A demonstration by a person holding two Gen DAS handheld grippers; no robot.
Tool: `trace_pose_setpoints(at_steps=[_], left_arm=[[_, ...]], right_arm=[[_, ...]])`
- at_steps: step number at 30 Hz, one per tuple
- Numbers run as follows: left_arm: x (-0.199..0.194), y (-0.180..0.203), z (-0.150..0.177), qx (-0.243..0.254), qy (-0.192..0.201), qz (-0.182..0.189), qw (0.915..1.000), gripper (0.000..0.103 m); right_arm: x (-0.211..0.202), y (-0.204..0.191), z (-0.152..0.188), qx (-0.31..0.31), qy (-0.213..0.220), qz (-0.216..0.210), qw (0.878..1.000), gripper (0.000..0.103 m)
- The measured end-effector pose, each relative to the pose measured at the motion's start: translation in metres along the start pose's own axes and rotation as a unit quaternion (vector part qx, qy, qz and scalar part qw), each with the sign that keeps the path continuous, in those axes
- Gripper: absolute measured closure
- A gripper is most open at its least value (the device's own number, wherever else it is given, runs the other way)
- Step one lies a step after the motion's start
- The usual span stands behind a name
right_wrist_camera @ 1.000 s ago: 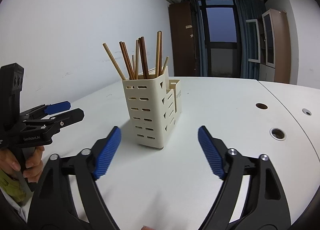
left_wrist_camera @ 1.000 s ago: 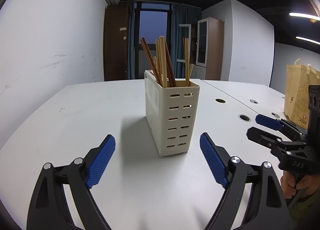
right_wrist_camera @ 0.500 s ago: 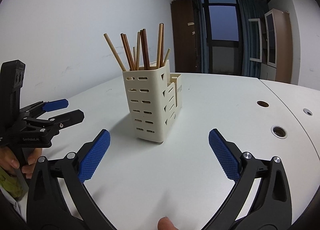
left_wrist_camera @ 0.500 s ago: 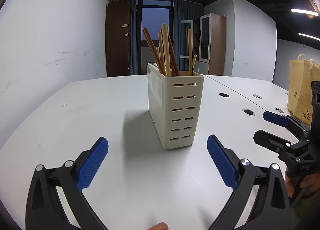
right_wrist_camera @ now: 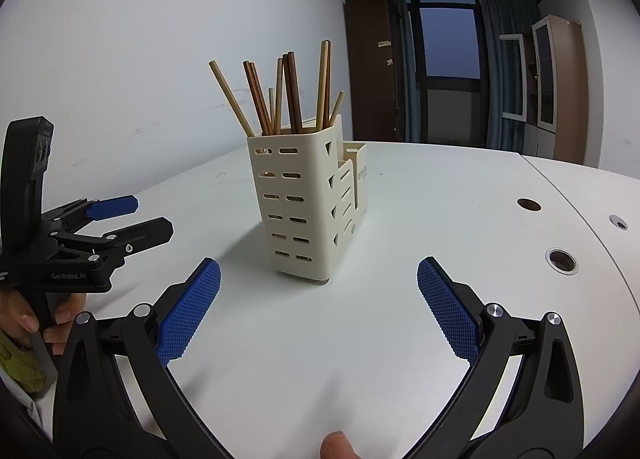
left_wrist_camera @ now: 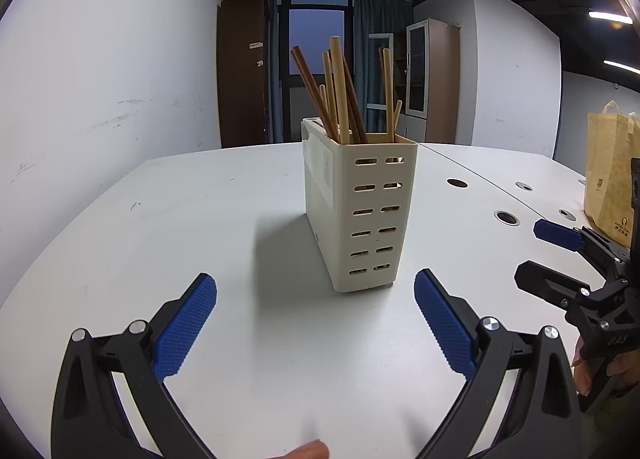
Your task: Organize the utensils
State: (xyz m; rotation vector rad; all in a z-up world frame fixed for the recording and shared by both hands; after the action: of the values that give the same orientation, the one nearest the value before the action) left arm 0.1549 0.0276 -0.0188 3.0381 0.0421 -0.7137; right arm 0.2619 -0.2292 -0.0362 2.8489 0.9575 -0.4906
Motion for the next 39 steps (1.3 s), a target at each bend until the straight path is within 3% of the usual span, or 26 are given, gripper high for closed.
trace_pose_setpoints(at_steps=[39], left_arm=[[-0.003,0.008,0.000,0.009,0.005,0.017,0.9998,0.006]], right_arm=[[0.003,-0.001,0.004,0.004,-0.013,-0.006,1.000,0.008]])
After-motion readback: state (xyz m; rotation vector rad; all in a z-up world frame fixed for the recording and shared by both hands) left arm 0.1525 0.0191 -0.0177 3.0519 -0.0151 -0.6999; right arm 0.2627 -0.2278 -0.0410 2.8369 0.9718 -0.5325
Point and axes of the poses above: each gripper's, at about its wrist camera, not at the fingertips, and x roughly the way its jaws point, y to its right, z to its underside, the point moved 7 cm from there along x, roughly the way its jaws point, and after that the axes turned 2 degrees about z, right-handed, at the moved point
